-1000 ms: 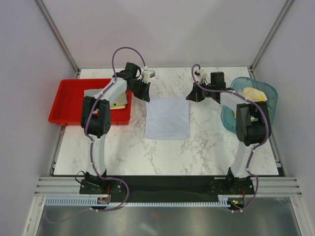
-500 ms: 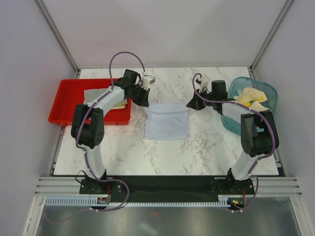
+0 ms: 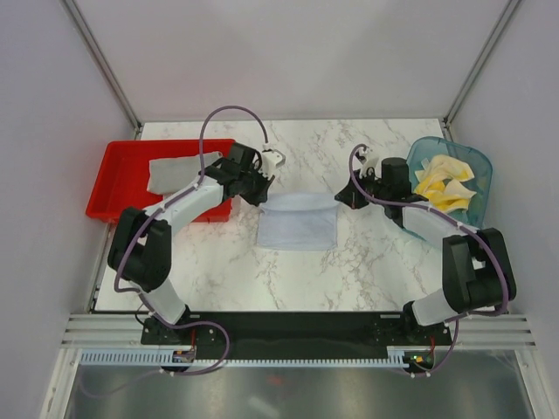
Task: Fold and stack the towels
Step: Fold the towel
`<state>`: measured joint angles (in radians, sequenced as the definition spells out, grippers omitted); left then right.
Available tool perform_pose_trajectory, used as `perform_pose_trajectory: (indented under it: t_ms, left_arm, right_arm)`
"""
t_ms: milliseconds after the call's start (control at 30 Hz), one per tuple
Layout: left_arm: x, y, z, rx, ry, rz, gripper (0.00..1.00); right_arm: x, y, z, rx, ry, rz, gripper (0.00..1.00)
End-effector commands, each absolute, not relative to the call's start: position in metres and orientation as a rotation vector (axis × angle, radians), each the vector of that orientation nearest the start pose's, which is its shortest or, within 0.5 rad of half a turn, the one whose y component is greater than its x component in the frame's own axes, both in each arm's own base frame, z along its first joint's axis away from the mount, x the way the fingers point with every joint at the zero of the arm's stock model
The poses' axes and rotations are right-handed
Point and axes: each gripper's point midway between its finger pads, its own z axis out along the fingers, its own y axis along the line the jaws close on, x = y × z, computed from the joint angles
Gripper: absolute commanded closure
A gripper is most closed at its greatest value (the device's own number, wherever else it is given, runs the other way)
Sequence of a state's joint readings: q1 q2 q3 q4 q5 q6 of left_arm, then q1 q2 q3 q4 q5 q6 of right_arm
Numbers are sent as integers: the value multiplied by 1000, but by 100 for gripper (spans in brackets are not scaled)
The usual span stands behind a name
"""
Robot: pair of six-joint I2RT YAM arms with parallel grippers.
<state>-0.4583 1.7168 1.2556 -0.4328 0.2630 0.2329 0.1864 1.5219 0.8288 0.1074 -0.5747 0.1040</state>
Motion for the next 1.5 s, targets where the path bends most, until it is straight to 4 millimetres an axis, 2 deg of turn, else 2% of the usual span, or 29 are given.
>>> perform_pose_trajectory:
  t_ms: [0,67,233,367,533,800,900,1000,1167,1300,1467]
  left_arm:
    - [377,-219,127,867,2178,-300,98]
    - [377,-213,126,858,2163,-235,98]
    - [375,-216,126,856,2133,-202,98]
    - [360,-217,111,875,2152,-204,98]
    - [348,-215,97,857,2187,-229,98]
    - [327,-215,90,850,2225,-260,98]
    - [316,-213,82,861,2252,-256,98]
    - [307,-213,81,854,2268,-259,98]
    - [290,-212,66,875,2325,-254,95]
    - [286,-210,63,856,2351,-249,91]
    - [277,-207,61,842,2377,-252,90]
  right_arm:
    - [363,168,127,-391,2058,765,100]
    - [357,167,125,-369,2069,771,100]
    - [346,172,119,-338,2081,800,100]
    - [332,177,104,-318,2119,827,100]
    - [317,174,87,-261,2185,843,100]
    - [301,176,87,-226,2214,885,100]
    - [295,177,89,-204,2216,902,100]
    - [286,176,82,-186,2245,911,100]
    - [269,176,62,-153,2297,931,98]
    - [257,177,51,-137,2327,948,96]
    - [253,177,57,-126,2319,961,91]
